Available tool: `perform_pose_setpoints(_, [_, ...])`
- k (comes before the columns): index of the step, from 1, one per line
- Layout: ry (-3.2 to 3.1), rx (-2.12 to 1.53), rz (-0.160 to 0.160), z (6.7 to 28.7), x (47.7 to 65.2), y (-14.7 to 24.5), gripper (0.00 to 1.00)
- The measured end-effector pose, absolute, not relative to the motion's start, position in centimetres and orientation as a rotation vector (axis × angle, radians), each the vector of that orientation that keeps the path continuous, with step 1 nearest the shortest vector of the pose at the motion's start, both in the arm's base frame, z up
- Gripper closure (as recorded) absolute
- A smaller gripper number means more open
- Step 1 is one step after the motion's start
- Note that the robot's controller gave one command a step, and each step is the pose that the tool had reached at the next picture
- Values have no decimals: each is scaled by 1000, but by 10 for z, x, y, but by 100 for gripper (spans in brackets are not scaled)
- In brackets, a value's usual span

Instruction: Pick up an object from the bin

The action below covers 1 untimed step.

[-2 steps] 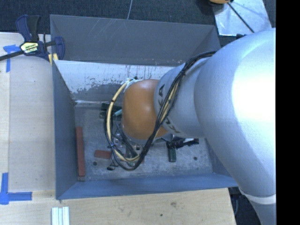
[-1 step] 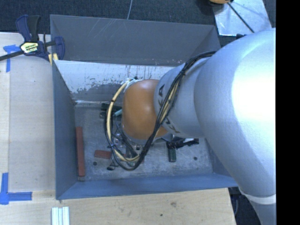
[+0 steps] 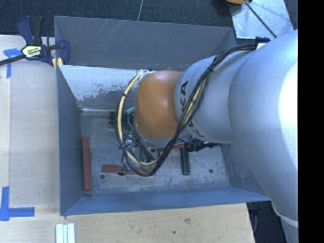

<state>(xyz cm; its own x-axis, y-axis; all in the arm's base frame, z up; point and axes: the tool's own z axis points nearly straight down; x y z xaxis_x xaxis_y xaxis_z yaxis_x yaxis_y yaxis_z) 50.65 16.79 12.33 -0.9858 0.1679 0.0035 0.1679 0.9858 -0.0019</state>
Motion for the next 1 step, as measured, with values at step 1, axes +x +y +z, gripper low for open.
perform_pose_setpoints(1, [-3131, -287, -1, 189, 505, 170, 0])
